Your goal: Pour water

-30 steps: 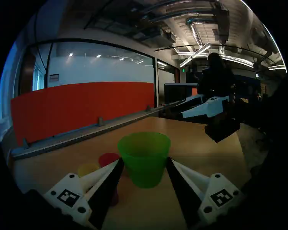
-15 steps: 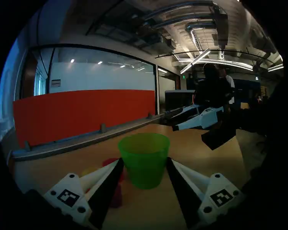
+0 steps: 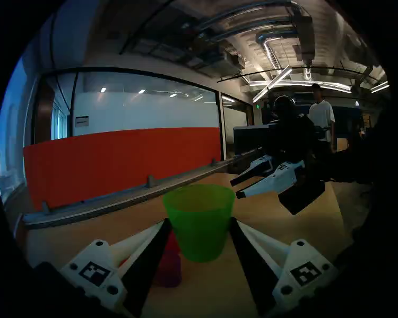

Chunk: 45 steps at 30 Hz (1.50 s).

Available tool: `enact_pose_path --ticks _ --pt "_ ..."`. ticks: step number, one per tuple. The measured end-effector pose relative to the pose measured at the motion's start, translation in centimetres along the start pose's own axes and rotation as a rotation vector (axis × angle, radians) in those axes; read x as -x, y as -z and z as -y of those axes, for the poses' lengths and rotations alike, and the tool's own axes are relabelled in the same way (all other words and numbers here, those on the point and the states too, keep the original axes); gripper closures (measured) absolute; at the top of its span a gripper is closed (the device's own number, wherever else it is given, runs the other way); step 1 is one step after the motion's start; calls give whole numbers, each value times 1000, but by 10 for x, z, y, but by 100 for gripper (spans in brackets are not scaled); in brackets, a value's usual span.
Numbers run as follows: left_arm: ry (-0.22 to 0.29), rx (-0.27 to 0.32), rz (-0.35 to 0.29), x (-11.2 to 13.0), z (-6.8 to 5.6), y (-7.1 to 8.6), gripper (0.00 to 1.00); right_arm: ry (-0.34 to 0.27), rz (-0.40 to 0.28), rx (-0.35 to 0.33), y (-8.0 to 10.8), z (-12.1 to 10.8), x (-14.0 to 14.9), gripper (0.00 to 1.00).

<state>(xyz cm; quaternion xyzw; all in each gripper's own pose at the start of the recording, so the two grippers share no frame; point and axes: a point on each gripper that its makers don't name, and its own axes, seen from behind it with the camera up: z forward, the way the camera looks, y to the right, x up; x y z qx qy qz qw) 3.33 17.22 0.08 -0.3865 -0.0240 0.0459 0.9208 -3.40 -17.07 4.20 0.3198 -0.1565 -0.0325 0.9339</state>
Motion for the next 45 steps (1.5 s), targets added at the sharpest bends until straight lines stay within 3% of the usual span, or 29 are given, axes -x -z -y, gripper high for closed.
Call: enact_pose_path --ticks 17,45 --pt "27 -24 -21 -5 15 7 20 -16 73 -18 -27 -2 30 0" --pt "48 -46 -9 -1 22 16 20 13 217 -34 -82 3 73 0"
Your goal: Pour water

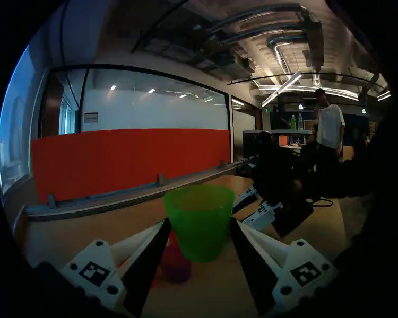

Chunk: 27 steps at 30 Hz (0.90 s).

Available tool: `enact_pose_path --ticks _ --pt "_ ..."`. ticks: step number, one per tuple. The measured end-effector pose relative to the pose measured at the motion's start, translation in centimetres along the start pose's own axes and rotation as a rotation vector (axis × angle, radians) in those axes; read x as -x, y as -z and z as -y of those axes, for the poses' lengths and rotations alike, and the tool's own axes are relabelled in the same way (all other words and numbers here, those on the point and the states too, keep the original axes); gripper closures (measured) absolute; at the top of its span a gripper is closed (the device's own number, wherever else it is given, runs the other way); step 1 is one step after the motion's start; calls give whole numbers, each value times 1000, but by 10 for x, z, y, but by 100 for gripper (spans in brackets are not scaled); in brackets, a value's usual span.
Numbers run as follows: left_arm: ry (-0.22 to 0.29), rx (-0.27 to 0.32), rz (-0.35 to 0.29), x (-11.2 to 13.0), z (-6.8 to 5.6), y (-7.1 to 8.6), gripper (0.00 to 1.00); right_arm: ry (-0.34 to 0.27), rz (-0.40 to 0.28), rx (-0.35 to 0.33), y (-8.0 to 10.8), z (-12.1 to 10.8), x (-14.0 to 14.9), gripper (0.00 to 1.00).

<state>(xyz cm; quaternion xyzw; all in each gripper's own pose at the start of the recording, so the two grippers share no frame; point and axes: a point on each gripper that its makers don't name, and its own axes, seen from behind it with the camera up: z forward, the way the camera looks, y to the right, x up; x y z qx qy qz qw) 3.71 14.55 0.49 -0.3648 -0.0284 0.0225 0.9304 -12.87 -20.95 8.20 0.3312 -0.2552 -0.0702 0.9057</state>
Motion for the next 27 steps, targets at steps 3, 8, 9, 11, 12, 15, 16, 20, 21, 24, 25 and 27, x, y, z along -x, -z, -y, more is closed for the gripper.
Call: enact_pose_path --ticks 3,8,9,11,12,15,16,20,21,24,25,27 --pt "3 -1 0 0 1 1 20 2 6 1 -6 0 -1 0" --pt "5 -3 1 1 3 2 20 4 12 -1 -13 1 -2 0" --pt "6 -4 1 1 3 2 20 5 13 -1 -14 1 -2 0" --pt "7 -6 2 1 5 3 20 7 14 0 -16 0 -3 0" --pt "8 -7 2 2 6 3 20 8 15 1 -17 0 -3 0" --pt "9 -10 2 2 8 4 20 11 18 0 -20 1 -2 0" --pt "9 -10 2 2 8 4 20 13 19 -1 -21 2 -2 0" --pt "9 -10 4 2 7 4 20 19 20 -3 -24 2 -1 5" --pt "8 -10 4 2 7 4 20 20 20 -2 -24 2 0 6" --pt "7 -9 7 3 7 3 20 26 14 1 -24 1 -1 7" --pt "7 -9 7 3 6 3 20 27 12 1 -24 1 -1 8" --pt "7 -8 8 3 6 3 20 29 9 1 -24 1 -1 8"
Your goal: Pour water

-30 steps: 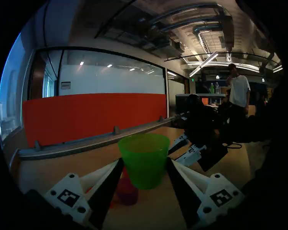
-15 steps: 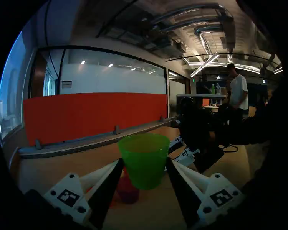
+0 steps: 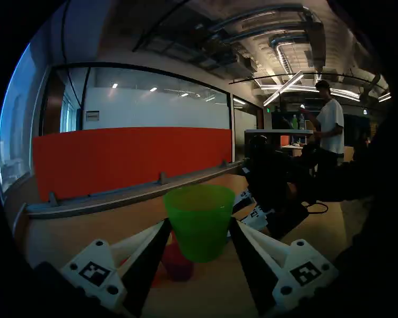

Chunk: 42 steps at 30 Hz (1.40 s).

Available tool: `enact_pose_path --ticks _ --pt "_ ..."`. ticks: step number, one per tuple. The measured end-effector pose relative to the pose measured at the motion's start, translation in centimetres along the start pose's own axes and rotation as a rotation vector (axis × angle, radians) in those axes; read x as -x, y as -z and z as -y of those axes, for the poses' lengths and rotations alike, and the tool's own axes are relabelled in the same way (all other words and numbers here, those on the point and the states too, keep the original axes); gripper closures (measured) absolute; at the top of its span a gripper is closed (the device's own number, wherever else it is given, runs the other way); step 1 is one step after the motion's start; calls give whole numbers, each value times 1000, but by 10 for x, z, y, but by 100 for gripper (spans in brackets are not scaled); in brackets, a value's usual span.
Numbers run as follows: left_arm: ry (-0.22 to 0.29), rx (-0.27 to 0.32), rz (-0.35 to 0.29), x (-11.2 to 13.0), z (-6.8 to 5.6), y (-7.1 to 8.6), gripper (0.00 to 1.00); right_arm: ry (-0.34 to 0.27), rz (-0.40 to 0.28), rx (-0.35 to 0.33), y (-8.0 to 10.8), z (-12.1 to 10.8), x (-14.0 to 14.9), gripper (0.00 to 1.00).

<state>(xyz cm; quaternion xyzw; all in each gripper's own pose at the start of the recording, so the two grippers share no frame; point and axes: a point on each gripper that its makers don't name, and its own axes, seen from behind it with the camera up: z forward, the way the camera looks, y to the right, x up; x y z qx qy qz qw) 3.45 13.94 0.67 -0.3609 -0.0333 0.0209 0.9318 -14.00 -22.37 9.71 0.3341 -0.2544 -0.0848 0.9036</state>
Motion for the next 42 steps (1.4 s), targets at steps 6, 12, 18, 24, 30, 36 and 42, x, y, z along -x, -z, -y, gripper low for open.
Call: enact_pose_path --ticks 6,12,18,24,30,36,42 --pt "0 2 0 -1 -2 -1 20 -10 -13 9 2 -3 -2 9" --pt "-7 5 7 0 -4 -1 20 -6 -44 13 12 -4 -10 9" --pt "-7 5 9 1 -6 -3 20 -2 -98 12 30 -1 -28 9" --pt "-9 1 15 3 -6 -4 20 10 -151 12 49 4 -44 9" --pt "-9 4 22 6 -7 -5 20 16 -201 12 65 9 -58 9" --pt "-9 10 24 6 -9 -8 20 18 -255 13 78 13 -74 9" --pt "-1 16 20 6 -10 -10 20 15 -323 9 91 14 -93 9"
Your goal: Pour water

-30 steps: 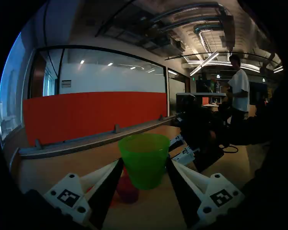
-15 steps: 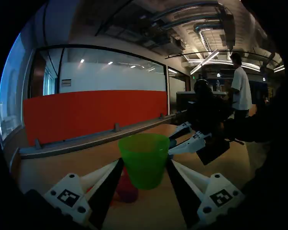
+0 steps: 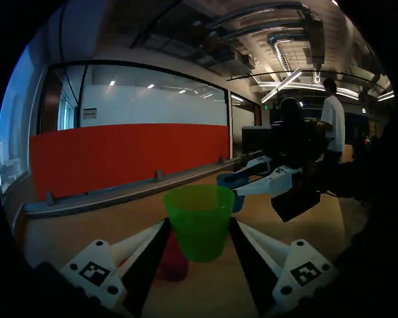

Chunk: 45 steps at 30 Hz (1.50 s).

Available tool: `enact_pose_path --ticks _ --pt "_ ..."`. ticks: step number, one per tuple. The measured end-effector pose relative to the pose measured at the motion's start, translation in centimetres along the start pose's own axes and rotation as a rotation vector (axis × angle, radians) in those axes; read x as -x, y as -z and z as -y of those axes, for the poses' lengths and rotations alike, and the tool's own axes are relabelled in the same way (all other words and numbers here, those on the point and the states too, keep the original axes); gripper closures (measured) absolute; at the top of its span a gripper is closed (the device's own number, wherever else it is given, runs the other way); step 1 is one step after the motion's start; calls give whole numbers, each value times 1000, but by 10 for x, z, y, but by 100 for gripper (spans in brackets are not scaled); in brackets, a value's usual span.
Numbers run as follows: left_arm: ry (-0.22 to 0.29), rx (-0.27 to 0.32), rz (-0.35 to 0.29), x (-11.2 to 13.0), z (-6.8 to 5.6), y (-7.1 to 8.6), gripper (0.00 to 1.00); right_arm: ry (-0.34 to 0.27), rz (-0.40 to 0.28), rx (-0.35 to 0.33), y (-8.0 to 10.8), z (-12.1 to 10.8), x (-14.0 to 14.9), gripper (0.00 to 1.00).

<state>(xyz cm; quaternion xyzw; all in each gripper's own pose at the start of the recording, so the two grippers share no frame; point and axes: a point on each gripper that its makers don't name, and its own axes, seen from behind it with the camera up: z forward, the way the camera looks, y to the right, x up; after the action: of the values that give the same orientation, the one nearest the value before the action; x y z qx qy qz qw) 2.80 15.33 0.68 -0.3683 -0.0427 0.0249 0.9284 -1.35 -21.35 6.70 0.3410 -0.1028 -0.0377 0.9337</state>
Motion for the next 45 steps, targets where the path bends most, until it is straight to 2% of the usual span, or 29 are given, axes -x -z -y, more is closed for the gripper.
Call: enact_pose_path --ticks 13,33,39,45 --pt "-7 20 -20 -5 -8 -4 20 5 -101 -10 13 3 -35 9" --pt "9 40 -50 -12 -15 -10 20 55 -172 -32 30 10 -68 9" --pt "11 49 -57 -13 -18 -11 20 86 -179 -46 32 14 -77 9" --pt "9 56 -58 -13 -21 -10 20 152 -190 -62 34 21 -88 9"
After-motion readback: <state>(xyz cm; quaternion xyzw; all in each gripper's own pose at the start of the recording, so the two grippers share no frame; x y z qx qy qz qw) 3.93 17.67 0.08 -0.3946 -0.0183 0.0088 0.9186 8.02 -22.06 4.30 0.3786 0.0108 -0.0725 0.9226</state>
